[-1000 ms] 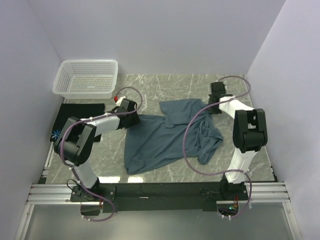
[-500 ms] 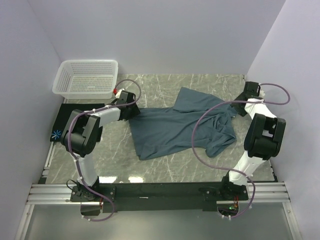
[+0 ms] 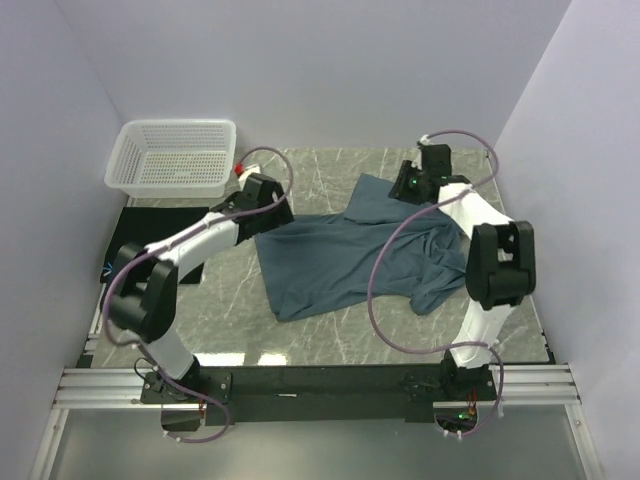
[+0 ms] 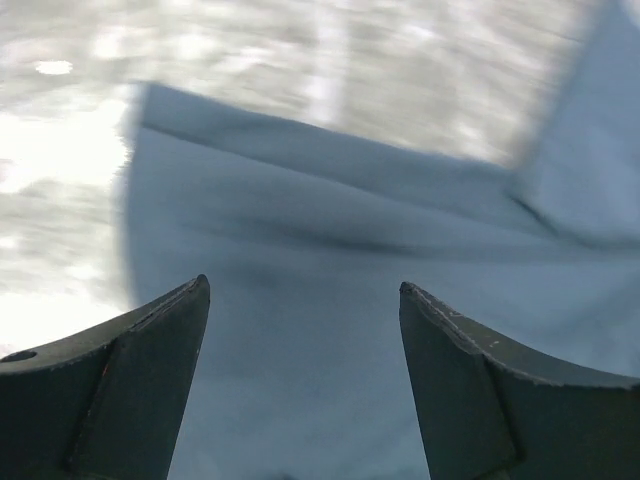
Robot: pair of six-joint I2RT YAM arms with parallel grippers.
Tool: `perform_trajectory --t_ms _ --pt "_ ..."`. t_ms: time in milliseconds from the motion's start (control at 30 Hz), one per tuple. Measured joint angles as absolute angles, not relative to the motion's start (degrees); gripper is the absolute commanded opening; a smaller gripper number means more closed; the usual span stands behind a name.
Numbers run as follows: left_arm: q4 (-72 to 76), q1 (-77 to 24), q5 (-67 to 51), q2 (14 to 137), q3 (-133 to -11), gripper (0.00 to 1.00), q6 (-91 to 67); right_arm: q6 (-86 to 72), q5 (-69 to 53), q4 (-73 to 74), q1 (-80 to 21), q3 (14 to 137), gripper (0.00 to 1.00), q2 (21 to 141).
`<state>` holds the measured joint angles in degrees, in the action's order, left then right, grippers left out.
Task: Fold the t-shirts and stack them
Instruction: Flatten the tshirt out
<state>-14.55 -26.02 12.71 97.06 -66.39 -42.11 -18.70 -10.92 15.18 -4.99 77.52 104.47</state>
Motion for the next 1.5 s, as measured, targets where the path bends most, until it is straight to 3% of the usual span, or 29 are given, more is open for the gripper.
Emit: perform_trajectory --t_ms 167,533,900,1200,1500 --pt "-14.41 -33.74 11.09 91.00 -65.06 0.83 -40.77 -20.53 -16.91 14.98 -7.29 84.09 0.40 113.99" --pt "-17.02 -37.39 3.16 95.74 -59.61 0.82 -38.13 -30.68 -22.41 14.55 -7.46 90.63 0.40 126.58" --pt "-14.20 -37.54 -4.91 97.12 -55.11 0.80 -38.06 -38.54 -21.02 15.51 -6.52 96.62 0.45 130.54" --pt "-10.52 -37.60 -8.19 91.61 -47.86 0.81 -38.26 -44.18 -17.78 20.14 -2.68 107.55 0.45 136.44" --pt "-11.86 -37.21 -7.68 87.09 -43.77 0.82 -39.29 -49.04 -17.23 20.67 3.09 108.86 0.46 137.36"
